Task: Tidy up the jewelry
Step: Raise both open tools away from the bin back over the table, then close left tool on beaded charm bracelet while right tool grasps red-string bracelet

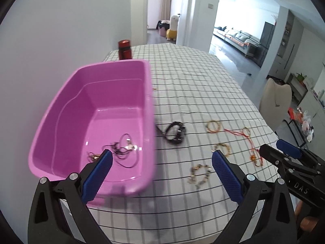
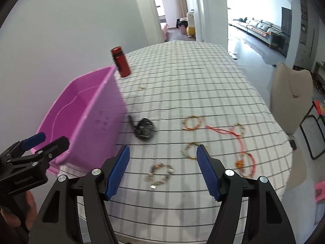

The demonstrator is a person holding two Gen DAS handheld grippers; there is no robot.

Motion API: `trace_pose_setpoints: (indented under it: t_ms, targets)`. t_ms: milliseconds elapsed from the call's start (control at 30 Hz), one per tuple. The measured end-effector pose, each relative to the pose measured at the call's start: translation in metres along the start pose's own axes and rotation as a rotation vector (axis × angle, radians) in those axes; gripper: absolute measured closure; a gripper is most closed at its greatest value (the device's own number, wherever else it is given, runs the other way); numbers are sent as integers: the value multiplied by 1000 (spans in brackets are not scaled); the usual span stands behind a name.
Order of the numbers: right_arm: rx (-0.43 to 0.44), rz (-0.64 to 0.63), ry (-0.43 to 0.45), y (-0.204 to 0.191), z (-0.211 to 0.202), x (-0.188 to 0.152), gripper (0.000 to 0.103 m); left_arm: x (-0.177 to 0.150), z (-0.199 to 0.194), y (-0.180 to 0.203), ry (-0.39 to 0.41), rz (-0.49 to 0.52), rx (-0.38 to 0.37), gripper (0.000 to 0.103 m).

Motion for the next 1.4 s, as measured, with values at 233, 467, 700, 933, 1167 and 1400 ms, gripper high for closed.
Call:
trace_pose_setpoints:
  t_ms: [233, 467, 700, 933, 1167, 1400]
  targets:
    - [47, -8, -50, 73, -5, -8, 38, -20, 8, 58, -24, -89, 35, 6]
    - [86, -54, -108, 139, 14, -30, 38, -62, 35, 98, -103, -168, 137, 6]
    - [74, -59, -172, 186, 44, -52, 38, -92, 63, 111, -148, -205, 219, 6]
    - [42, -39, -155, 206, 76, -66, 38, -98, 104, 98, -131, -232, 251, 6]
    - [11, 5, -98, 222, 110, -77, 38, -107, 155, 85, -110, -231, 261, 6]
    - [-16, 19, -81, 227, 132, -76, 37, -111, 182, 79, -126, -190, 295, 6]
Point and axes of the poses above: each gripper's, at about its wrist camera, not at the fingertips, and z roughly the way its jaws point, y to its right, x to its top, the point moved 4 cm from there along z, roughly the way its jaws point, and after that the axes turned 7 degrees about z, right-handed, at the moved point
